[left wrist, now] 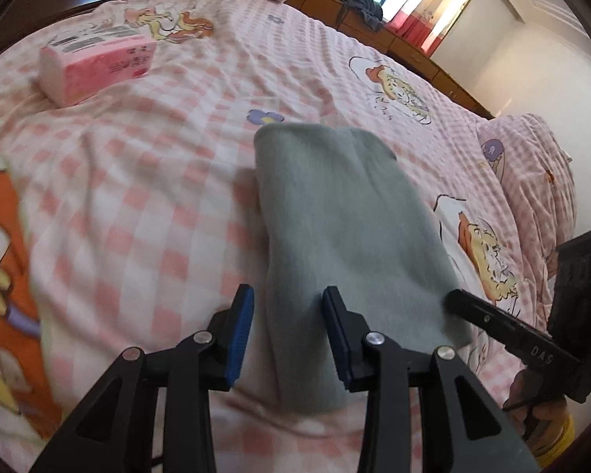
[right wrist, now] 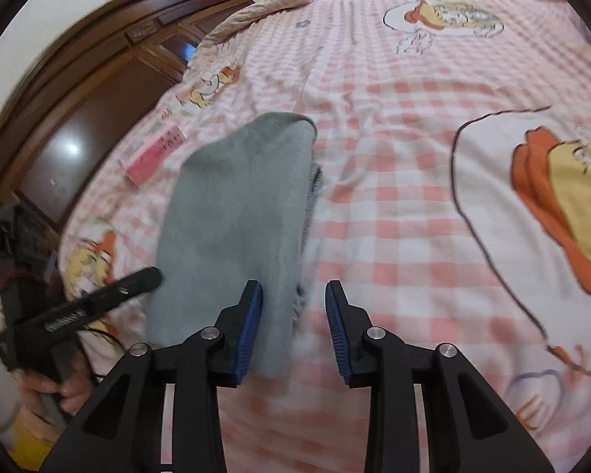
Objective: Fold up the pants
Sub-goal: 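Lower the folded bundle onto the bedspread and open both grippers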
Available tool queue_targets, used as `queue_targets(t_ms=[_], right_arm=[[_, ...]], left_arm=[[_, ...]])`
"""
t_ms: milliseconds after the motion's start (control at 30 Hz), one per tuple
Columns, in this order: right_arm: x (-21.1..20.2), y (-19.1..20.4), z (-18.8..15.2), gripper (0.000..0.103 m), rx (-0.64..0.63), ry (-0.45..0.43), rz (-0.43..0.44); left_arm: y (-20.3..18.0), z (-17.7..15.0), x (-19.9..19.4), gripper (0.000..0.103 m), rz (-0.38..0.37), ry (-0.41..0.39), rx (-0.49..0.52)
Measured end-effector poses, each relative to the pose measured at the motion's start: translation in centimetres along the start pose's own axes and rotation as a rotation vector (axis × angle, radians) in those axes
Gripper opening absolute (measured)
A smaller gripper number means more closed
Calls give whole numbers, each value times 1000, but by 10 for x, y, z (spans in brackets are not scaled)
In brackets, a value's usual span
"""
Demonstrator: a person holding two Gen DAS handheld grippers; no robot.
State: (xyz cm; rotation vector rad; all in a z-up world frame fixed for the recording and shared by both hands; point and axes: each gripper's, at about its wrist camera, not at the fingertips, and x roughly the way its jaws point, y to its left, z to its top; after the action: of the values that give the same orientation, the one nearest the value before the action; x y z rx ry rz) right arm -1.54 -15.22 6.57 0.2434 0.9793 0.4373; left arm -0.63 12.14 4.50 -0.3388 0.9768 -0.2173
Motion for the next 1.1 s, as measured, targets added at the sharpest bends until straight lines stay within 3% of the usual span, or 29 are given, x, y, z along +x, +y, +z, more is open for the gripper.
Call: queue_targets(t_ms=[133,200,500,700,800,900,1100], right_arm=[[15,0,-6,34,-44,36,-55],[20,-3,-8,39,-64,29,-68],[0,-8,-13,41,15,39,-31],[-14,7,-24,42,-30,40,-71],[-16,9,-32,51,-45,49,-114],[-11,9,-42,55,-62,83,-194],[7,2,-55,55,-54,131,-203]], left_arm=[[0,-9,4,41,53,7,9],[-2,-11,8,43,79,6,13],[-21,-25,-11,47,175,-10,65],[-32,-47,-23,68,199,1,66],[-35,-56,-23,77,228,7,66],[-35,-63,-22,81,254,10,60],[-33,-72,-7,91,331,33,84]])
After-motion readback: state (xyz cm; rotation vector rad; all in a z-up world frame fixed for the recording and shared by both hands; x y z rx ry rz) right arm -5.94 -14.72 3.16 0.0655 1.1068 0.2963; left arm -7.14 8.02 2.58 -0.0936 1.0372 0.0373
